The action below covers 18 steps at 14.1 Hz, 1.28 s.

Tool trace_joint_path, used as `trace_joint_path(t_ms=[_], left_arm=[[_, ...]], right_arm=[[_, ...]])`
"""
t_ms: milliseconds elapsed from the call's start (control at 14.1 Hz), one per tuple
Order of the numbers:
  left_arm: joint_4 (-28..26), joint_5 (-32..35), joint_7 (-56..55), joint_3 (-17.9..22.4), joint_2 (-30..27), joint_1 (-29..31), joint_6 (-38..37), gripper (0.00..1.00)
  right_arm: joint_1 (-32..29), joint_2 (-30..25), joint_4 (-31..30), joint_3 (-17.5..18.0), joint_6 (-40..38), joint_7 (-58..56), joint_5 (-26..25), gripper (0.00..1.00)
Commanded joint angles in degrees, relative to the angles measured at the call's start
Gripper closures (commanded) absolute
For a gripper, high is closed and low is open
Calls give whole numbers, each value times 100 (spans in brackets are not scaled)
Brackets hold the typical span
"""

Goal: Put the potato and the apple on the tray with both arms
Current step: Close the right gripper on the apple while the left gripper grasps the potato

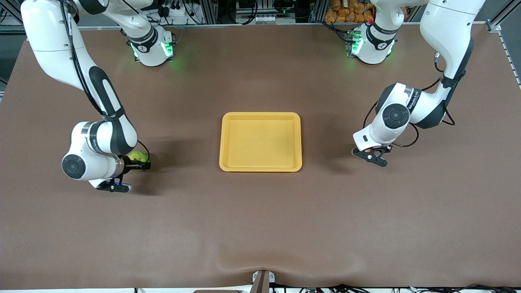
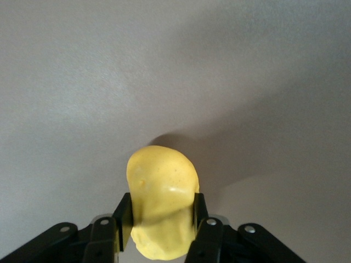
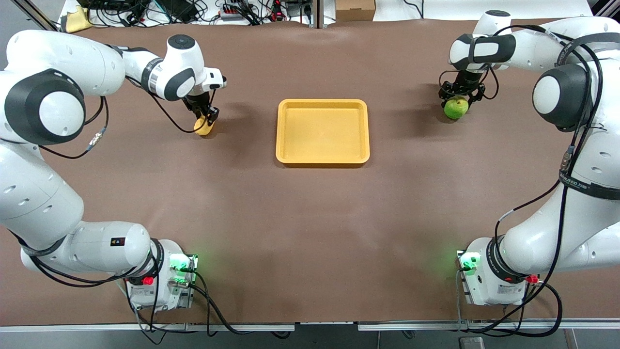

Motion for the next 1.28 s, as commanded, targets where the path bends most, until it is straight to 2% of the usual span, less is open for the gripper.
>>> trace_joint_path(t_ms=[0, 71, 142, 640, 996, 1209], left_arm=[[216, 105, 47, -27, 54, 72, -10, 80], [312, 87, 29, -27, 62, 72, -28, 80], [400, 44, 20, -27, 62, 72, -80, 80], [805, -466, -15, -96, 63, -25, -309, 81], [1209, -923, -146, -342, 71, -33, -757, 81], [1376, -959, -567, -492, 132, -68, -810, 81]], right_arm=[[-22, -63, -90, 36, 8, 148, -40, 44], [5, -80, -90, 36, -27, 218, -40, 76], [31, -89, -81, 36, -131, 253, -40, 100], [145, -484, 173, 53, -861, 148, -110, 100], [163, -599, 998, 44, -2143, 218, -119, 100], [111, -800, 1167, 18, -2426, 412, -127, 100]])
